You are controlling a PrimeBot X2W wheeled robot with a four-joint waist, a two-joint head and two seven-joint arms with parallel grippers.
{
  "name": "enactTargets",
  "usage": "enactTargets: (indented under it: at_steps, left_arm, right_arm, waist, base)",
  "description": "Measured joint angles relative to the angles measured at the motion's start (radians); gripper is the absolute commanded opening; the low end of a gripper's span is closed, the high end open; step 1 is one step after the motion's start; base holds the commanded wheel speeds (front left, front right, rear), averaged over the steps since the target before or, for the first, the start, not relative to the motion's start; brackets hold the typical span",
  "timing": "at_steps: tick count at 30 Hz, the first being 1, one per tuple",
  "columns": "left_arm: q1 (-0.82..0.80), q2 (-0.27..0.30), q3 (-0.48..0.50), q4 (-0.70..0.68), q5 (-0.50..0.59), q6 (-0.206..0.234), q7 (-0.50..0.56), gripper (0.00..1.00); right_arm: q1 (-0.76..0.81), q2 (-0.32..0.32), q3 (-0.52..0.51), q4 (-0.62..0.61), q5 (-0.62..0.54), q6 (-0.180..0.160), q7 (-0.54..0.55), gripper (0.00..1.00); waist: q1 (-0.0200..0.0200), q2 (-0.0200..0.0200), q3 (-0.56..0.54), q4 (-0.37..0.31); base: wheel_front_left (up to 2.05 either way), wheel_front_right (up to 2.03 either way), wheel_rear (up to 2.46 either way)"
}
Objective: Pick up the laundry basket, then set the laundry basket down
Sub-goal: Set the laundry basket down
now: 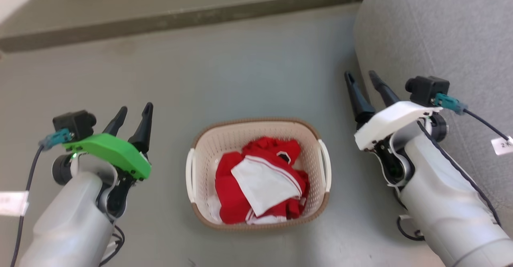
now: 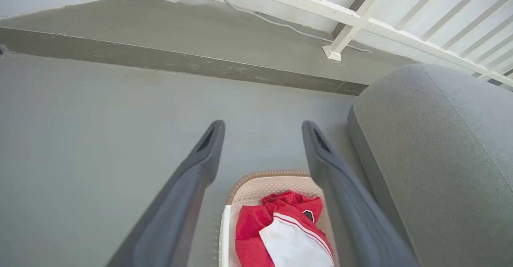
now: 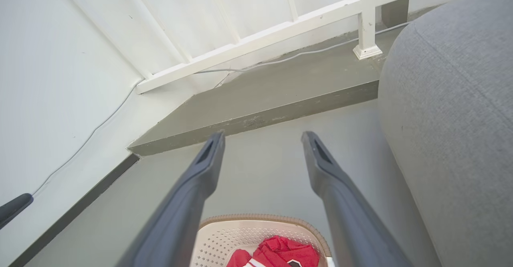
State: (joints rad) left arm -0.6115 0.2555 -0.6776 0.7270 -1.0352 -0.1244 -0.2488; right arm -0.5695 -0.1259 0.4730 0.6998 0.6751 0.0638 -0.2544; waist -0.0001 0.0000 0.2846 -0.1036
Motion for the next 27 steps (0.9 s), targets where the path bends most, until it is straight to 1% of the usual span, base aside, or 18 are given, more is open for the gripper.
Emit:
enactTargets:
  at_steps: [2,3,8,11,15,17,20,25,27]
  left_arm:
    - [0.026,0.001,0.03,-0.02,0.017,0.0,0.0,1.0]
    - [0.054,0.002,0.059,-0.047,0.045,0.0,0.0,1.0]
    - [0.123,-0.001,0.156,-0.127,0.13,0.002,0.0,1.0]
    - [0.169,0.001,0.212,-0.17,0.174,0.014,0.0,1.0]
    - [0.237,-0.002,0.251,-0.232,0.232,0.024,0.0,1.0]
    - [0.263,-0.005,0.267,-0.265,0.262,0.031,0.0,1.0]
    - [0.298,-0.022,0.313,-0.316,0.277,0.036,-0.002,1.0]
    - [0.367,-0.053,0.375,-0.386,0.325,0.039,-0.003,1.0]
    - [0.392,-0.062,0.395,-0.406,0.339,0.046,-0.003,1.0]
  right_arm:
    - [0.024,-0.013,-0.012,-0.034,-0.039,-0.006,0.0,1.0]
    - [0.054,-0.021,-0.025,-0.064,-0.074,-0.016,0.0,1.0]
    - [0.142,-0.024,-0.062,-0.148,-0.136,-0.038,0.0,1.0]
    - [0.18,-0.022,-0.072,-0.184,-0.164,-0.041,0.0,1.0]
    - [0.227,-0.021,-0.09,-0.233,-0.195,-0.049,0.0,1.0]
    - [0.248,-0.021,-0.101,-0.26,-0.207,-0.053,0.0,1.0]
    - [0.276,-0.02,-0.122,-0.296,-0.222,-0.063,0.0,1.0]
    - [0.33,-0.015,-0.15,-0.342,-0.251,-0.067,0.0,1.0]
    - [0.351,-0.01,-0.159,-0.359,-0.258,-0.074,0.0,1.0]
  waist:
    - [0.0,0.0,-0.029,0.003]
    - [0.0,0.0,-0.058,0.006]
    - [0.0,0.0,-0.13,0.014]
    - [0.0,0.0,-0.171,0.018]
    - [0.0,0.0,-0.218,0.022]
    - [-0.0001,0.0,-0.235,0.023]
    - [0.0,0.0,-0.253,0.026]
    - [0.0,0.0,-0.264,0.029]
    - [0.0,0.0,-0.266,0.03]
  base:
    - [0.0,0.0,0.0]
    - [0.0,0.0,0.0]
    - [0.0,0.0,0.0]
    - [0.0,0.0,0.0]
    - [0.0,0.0,0.0]
    - [0.0,0.0,0.0]
    - [0.0,0.0,0.0]
    - [0.0,0.0,0.0]
    - [0.0,0.0,0.0]
